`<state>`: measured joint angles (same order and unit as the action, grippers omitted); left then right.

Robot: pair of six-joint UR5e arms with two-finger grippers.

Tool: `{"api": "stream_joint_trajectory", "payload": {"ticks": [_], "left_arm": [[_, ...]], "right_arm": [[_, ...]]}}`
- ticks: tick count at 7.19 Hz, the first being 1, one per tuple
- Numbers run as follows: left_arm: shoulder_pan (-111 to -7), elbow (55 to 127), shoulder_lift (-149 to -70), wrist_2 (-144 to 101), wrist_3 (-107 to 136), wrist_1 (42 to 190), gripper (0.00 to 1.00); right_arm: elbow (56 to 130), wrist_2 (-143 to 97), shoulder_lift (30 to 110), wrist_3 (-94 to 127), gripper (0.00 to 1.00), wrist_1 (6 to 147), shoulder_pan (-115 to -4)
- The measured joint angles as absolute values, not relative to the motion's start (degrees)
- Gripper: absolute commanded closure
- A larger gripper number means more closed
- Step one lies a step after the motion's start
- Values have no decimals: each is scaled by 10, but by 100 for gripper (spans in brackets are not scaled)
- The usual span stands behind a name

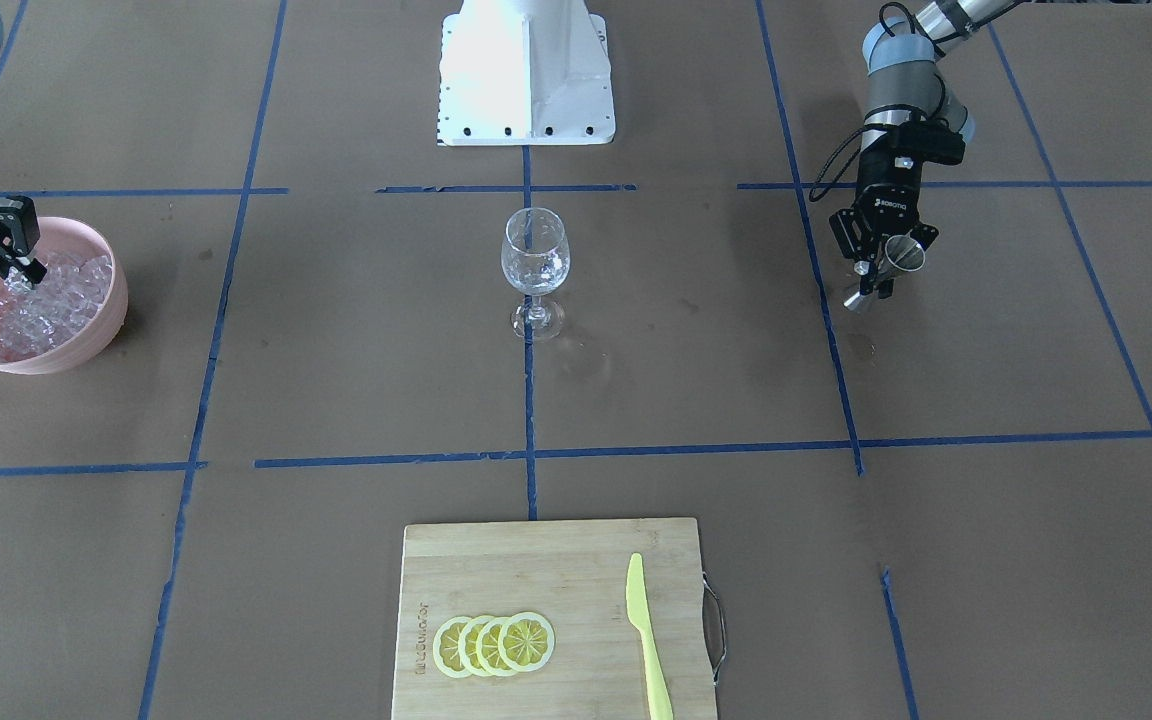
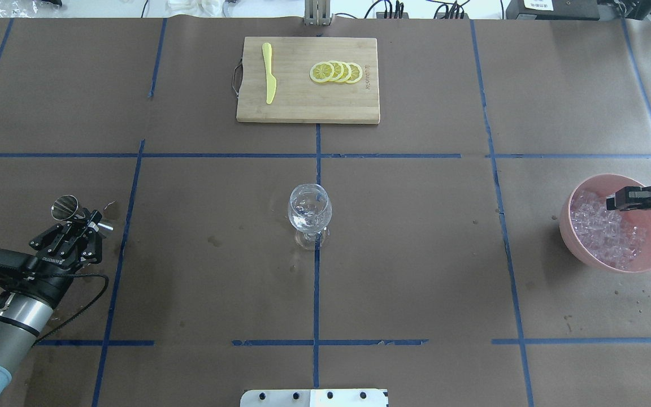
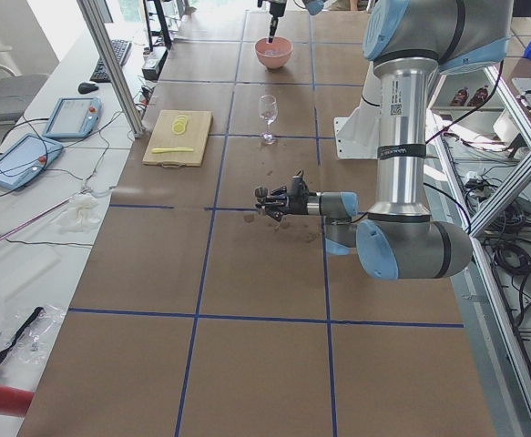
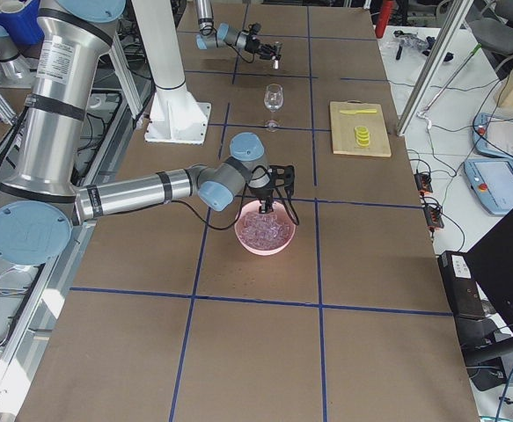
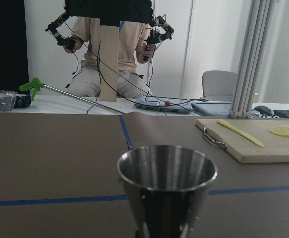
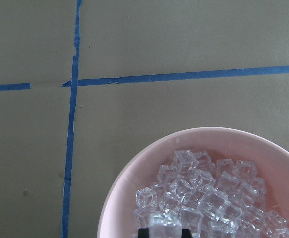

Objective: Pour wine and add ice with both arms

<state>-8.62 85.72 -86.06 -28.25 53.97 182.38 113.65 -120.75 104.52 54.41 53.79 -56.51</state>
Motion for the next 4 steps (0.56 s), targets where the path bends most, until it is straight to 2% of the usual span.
{"api": "stream_joint_trajectory", "payload": {"ticks": [4], "left_arm": [[-86, 857, -860, -284, 535, 1804, 100]], "right_arm": [[1135, -1208, 1045, 544, 100, 538, -565]]}}
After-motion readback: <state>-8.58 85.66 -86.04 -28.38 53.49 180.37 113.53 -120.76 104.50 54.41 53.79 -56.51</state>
